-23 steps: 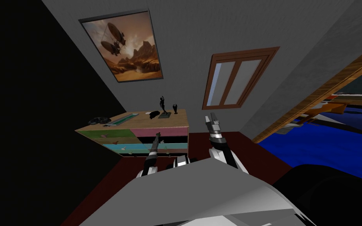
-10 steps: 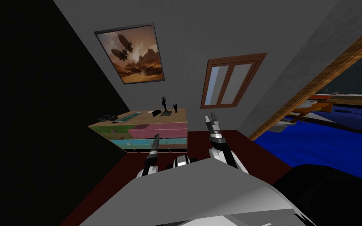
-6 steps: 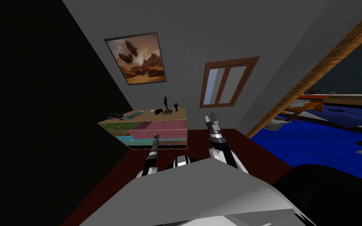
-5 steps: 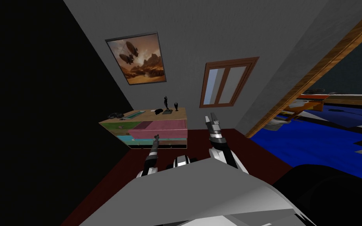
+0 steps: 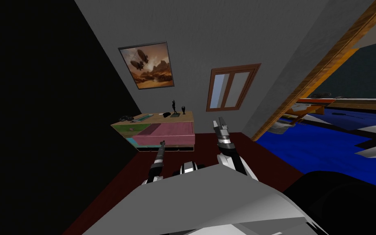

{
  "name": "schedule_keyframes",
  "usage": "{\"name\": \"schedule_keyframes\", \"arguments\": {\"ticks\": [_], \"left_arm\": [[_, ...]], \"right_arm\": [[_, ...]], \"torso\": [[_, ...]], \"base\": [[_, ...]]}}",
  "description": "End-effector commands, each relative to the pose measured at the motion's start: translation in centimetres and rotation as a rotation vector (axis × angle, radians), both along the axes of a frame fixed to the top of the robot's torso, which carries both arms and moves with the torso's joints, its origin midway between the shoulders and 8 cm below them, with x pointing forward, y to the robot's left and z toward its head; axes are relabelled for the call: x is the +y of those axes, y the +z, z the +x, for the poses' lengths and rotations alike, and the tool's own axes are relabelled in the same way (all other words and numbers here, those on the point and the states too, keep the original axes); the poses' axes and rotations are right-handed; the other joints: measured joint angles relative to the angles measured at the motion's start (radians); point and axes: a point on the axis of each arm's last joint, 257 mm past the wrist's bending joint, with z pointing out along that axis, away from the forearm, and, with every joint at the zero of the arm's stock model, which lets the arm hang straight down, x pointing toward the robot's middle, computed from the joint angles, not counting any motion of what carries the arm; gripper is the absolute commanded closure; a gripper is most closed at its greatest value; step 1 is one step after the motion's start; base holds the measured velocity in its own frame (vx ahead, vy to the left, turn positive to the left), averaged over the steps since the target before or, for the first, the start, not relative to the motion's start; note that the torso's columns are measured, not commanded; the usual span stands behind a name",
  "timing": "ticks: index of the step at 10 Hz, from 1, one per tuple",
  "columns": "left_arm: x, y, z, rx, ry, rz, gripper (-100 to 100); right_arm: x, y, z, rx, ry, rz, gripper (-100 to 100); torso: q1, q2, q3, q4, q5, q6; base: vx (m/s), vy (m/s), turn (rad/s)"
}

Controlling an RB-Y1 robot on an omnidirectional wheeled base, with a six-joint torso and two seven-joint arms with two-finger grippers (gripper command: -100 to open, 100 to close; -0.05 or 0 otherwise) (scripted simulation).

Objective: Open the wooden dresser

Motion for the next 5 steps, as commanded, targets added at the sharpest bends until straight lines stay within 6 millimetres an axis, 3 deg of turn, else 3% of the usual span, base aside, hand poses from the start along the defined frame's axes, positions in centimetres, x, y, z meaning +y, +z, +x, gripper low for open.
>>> {"name": "schedule_keyframes", "arguments": {"ticks": [1,4,5], "left_arm": [[0.05,-0.06,-0.44,0.002,-0.001,0.0,100],[0.07,-0.09,-0.66,0.004,-0.002,0.0,100],[0.04,0.89,-0.47,-0.008,-0.003,0.0,-100]], "right_arm": [[0.0,0.0,0.0,0.0,0.0,0.0,0],[0.0,0.0,0.0,0.0,0.0,0.0,0],[0.0,0.01,0.0,0.0,0.0,0.0,0]], "torso": [[0.0,0.003,0.001,-0.001,0.0,0.0],[0.002,0.008,0.005,-0.001,0.002,-0.001],[0.003,0.01,0.006,-0.001,0.002,-0.002]], "base": [[-0.062,0.018,-0.016],[-0.071,0.019,0.006],[-0.039,0.006,-0.028]]}}
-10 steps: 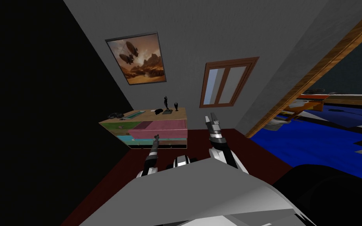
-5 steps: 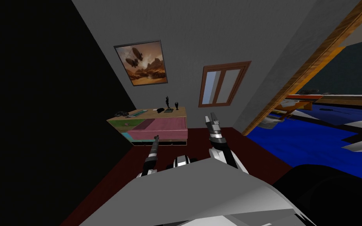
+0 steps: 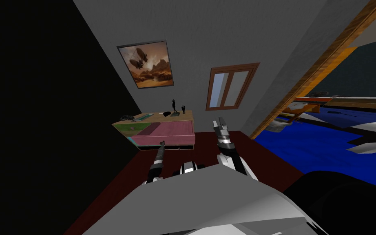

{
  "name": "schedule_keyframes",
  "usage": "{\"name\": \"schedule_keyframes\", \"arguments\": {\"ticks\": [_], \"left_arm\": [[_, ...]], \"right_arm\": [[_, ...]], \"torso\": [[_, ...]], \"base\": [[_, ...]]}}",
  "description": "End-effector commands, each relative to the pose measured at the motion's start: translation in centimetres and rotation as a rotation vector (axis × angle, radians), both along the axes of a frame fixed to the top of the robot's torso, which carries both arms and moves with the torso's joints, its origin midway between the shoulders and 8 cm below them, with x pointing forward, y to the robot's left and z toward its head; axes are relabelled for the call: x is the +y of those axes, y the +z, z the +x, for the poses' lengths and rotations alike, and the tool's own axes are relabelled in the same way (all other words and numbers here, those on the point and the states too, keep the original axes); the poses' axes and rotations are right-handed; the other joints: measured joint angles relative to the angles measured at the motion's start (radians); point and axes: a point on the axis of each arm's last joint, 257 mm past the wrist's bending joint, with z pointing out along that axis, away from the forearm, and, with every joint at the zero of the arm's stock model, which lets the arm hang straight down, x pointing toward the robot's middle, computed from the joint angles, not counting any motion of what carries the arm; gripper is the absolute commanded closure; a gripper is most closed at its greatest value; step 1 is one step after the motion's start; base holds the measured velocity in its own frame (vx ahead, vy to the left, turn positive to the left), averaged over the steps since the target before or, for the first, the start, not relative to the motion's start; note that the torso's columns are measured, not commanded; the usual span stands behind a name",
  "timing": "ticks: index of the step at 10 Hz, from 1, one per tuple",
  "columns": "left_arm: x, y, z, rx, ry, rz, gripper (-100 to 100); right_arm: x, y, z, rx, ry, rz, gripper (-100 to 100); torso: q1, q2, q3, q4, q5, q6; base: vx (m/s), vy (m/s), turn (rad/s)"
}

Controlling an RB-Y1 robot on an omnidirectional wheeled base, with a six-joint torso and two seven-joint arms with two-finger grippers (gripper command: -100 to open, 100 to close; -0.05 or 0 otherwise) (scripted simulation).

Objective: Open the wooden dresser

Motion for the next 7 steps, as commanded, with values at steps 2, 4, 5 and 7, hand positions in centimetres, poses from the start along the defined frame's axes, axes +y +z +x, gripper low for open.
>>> {"name": "schedule_keyframes", "arguments": {"ticks": [2,4,5,7], "left_arm": [[0.3,1.6,0.0,0.0,0.006,0.002,-100],[0.5,2.7,0.0,0.0,0.01,0.003,-100],[0.5,3.3,-0.1,0.0,0.011,0.004,-100],[0.6,3.9,-0.1,0.0,0.013,0.004,-100]], "right_arm": [[0.0,0.0,0.0,0.0,0.0,0.0,0],[0.0,0.0,0.0,0.0,0.0,0.0,0],[0.0,0.0,0.0,0.0,0.0,0.0,0],[0.0,0.0,0.0,0.0,0.0,0.0,0]], "torso": [[-0.003,-0.005,-0.003,0.001,-0.002,0.001],[-0.003,-0.002,-0.002,0.002,-0.002,0.001],[-0.003,0.0,-0.001,0.003,-0.003,0.001],[-0.005,0.004,0.001,0.007,-0.005,0.001]], "base": [[0.009,-0.003,-0.012],[0.006,-0.004,-0.02],[0.001,-0.003,-0.017],[-0.001,-0.002,-0.012]]}}
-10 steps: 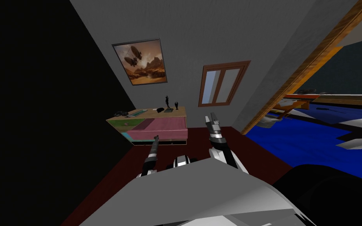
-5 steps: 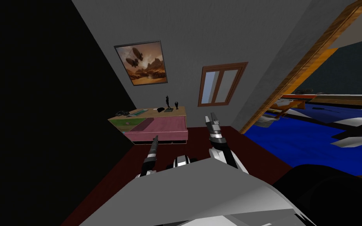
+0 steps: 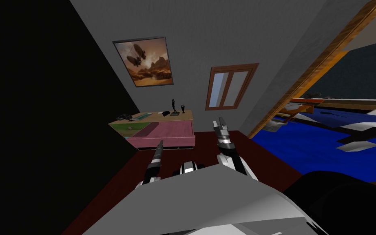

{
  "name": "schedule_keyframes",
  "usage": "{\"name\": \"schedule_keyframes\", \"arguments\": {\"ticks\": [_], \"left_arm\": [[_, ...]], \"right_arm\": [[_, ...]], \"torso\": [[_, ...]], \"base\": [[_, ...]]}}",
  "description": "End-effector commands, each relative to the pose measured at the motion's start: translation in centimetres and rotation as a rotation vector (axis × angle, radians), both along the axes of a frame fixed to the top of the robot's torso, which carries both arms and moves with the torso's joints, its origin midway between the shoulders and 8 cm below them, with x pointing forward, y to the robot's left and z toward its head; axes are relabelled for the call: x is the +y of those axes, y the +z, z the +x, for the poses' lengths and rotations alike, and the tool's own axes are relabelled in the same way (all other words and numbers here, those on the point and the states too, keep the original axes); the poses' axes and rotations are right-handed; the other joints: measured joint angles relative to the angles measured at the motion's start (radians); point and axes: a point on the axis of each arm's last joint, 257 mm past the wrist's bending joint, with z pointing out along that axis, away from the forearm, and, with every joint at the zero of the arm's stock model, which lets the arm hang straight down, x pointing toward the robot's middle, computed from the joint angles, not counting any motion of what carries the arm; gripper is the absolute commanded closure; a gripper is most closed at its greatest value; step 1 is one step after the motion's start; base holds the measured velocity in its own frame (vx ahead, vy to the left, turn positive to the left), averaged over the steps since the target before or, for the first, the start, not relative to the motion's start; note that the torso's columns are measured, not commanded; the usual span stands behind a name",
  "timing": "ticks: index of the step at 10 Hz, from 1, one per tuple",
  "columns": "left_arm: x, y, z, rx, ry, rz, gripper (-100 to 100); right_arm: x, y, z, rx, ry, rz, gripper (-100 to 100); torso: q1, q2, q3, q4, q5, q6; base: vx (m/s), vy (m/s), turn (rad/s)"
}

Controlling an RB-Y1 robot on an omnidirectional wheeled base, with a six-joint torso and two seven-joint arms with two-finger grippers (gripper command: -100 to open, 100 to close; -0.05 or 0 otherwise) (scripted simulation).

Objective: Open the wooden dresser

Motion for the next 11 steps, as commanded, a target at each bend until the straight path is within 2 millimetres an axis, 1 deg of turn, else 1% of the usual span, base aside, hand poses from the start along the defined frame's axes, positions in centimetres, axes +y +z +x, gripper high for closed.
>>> {"name": "schedule_keyframes", "arguments": {"ticks": [1,2,3,4,5,6,8,11], "left_arm": [[0.0,1.7,0.1,-0.015,0.001,0.002,-100],[0.1,2.0,0.0,-0.01,0.003,0.002,-100],[0.1,2.7,-0.1,-0.013,0.005,0.002,-100],[0.1,2.8,-0.1,-0.015,0.004,0.003,-100],[0.1,1.1,-0.5,0.03,0.01,-0.004,-100],[0.2,0.8,-0.6,0.04,0.012,-0.005,0],[0.3,0.1,-0.7,0.057,0.015,-0.007,0],[0.4,-0.3,-0.9,0.066,0.016,-0.01,0]], "right_arm": [[0.0,0.0,0.0,0.0,0.0,0.0,0],[0.0,0.0,0.0,0.0,0.0,0.0,0],[0.0,0.0,0.0,0.0,0.0,0.0,0],[0.0,0.0,0.0,0.0,0.0,0.0,0],[0.0,0.0,0.0,0.0,0.0,0.0,0],[0.0,0.0,0.0,0.0,0.0,0.0,0],[0.0,0.0,0.0,0.0,0.0,0.0,0],[0.0,0.0,0.0,0.0,0.0,0.0,0]], "torso": [[-0.001,0.001,0.001,0.001,-0.001,0.0],[-0.002,0.003,0.001,0.002,-0.002,0.0],[-0.003,0.005,0.002,0.005,-0.004,0.0],[-0.005,0.007,0.003,0.007,-0.005,0.0],[-0.006,0.008,0.003,0.008,-0.006,-0.001],[-0.005,0.007,0.003,0.005,-0.004,0.0],[-0.003,0.0,-0.001,0.0,-0.001,0.0],[-0.002,-0.004,-0.003,-0.004,0.0,0.0]], "base": [[-0.001,-0.002,-0.013],[-0.002,-0.002,-0.021],[-0.004,-0.003,-0.023],[0.001,-0.002,-0.011],[0.008,0.003,0.0],[0.006,0.004,0.002],[0.0,0.0,0.0],[0.0,0.0,0.0]]}}
